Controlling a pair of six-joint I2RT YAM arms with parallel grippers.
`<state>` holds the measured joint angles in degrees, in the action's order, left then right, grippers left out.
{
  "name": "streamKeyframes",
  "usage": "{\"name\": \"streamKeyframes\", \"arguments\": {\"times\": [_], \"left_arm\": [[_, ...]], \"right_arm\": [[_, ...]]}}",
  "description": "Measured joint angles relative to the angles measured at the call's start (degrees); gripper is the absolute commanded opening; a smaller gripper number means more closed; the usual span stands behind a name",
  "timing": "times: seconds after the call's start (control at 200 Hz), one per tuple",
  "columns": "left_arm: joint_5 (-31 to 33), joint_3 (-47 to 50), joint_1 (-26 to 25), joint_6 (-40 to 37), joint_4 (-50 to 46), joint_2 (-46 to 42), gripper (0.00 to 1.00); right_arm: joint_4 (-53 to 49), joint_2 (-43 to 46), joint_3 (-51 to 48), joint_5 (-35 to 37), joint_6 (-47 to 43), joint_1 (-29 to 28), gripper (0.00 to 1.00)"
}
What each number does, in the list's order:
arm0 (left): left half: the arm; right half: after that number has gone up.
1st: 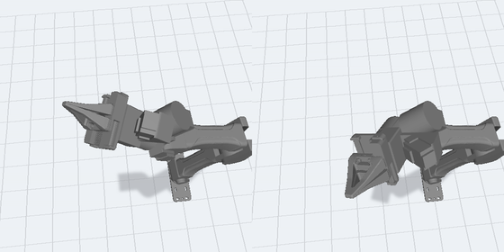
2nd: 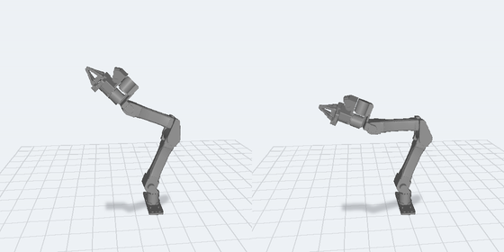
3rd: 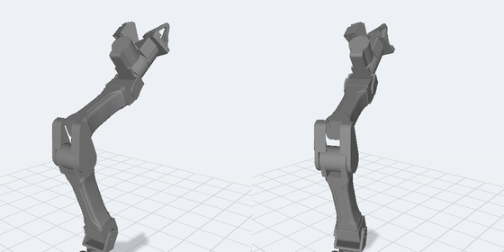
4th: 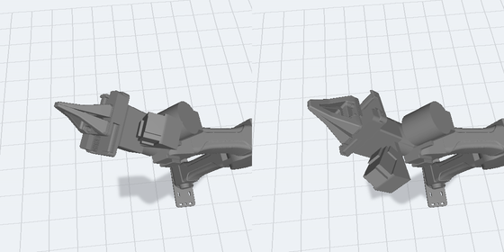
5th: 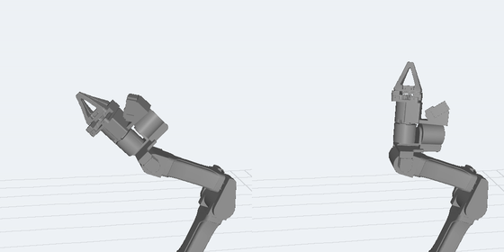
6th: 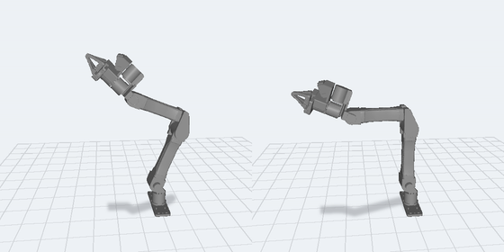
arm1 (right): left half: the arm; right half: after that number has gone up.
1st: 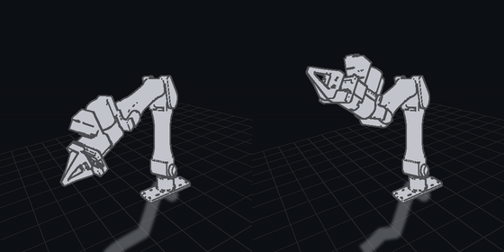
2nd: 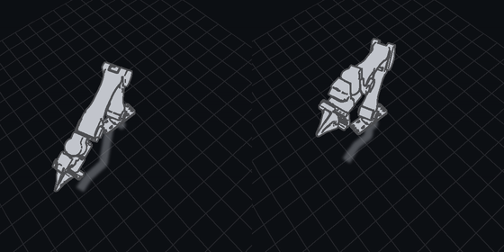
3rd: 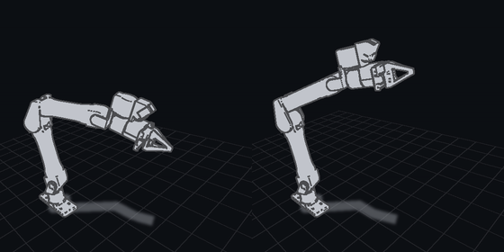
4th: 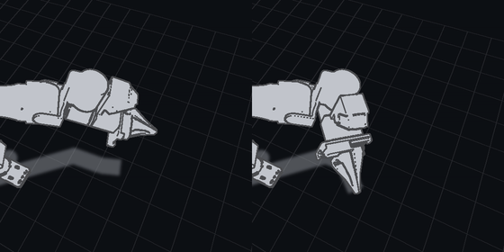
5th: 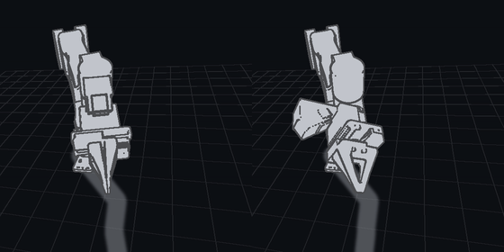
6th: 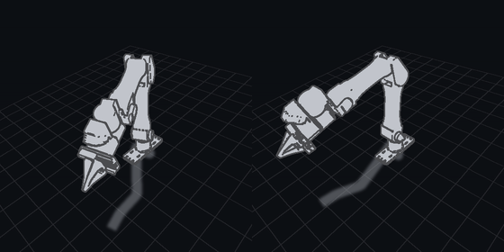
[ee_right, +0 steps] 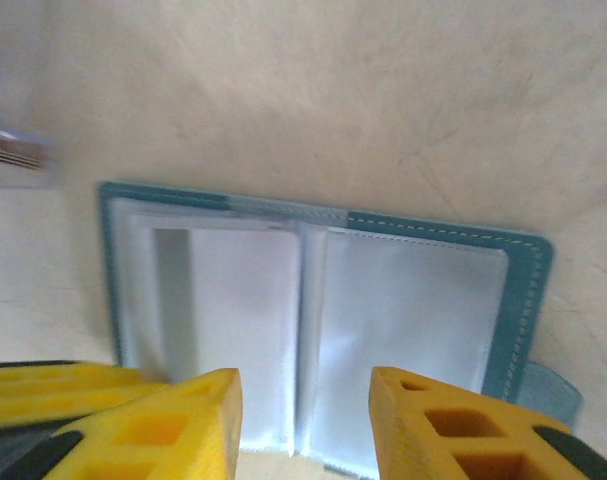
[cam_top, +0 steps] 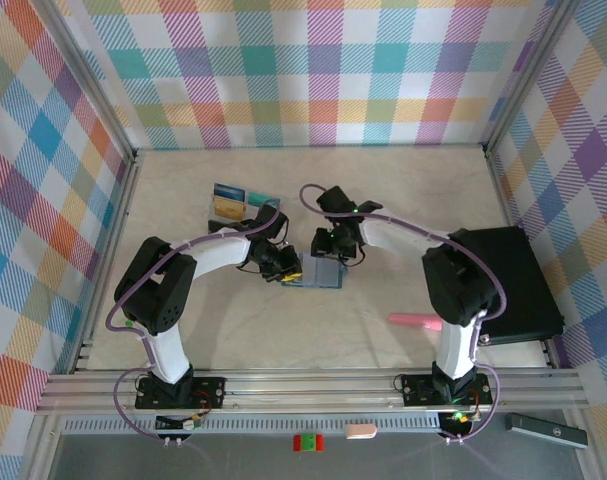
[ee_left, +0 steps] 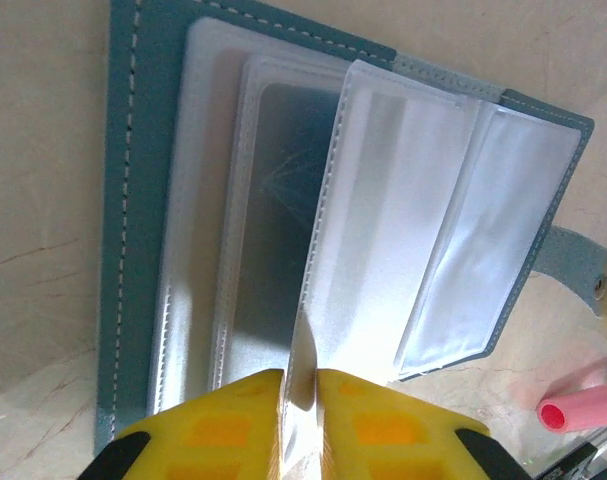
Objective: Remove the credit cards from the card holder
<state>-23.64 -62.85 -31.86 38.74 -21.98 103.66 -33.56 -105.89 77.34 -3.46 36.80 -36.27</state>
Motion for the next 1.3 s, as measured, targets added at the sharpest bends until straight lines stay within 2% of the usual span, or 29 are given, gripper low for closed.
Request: {"name": "streamKeyframes", "arguments": {"times": [0.165, 0.415, 0.555, 0.615, 0.96, 1.3], "left_arm": [[-1.27, 0.00, -0.13, 0.98, 2.75, 0.00, 0.23], [-0.98, 0.04, -2.75, 2.62, 7.72, -0.02, 0.32], [0.26, 0.39, -4.52, 4.24, 10.25, -0.31, 0.34], [0.83, 0.42, -5.18, 4.87, 11.28, -0.33, 0.35], [3.63, 0.44, -6.54, 7.63, 15.10, -0.33, 0.40], [3.54, 0.44, -6.56, 9.57, 17.42, -0.33, 0.43]], "right_arm": [[2.71, 7.89, -3.39, -0.07, -0.68, 2.69, 0.47], [4.87, 18.36, -12.68, 1.84, -4.37, 8.07, 0.76], [5.49, 23.17, -15.19, 2.84, -7.26, 10.86, 0.88], [6.19, 24.76, -15.98, 3.04, -8.20, 11.89, 1.00], [10.34, 29.03, -20.46, 4.50, -12.00, 13.07, 0.99], [11.69, 29.16, -21.38, 4.61, -12.24, 13.46, 0.99]]}}
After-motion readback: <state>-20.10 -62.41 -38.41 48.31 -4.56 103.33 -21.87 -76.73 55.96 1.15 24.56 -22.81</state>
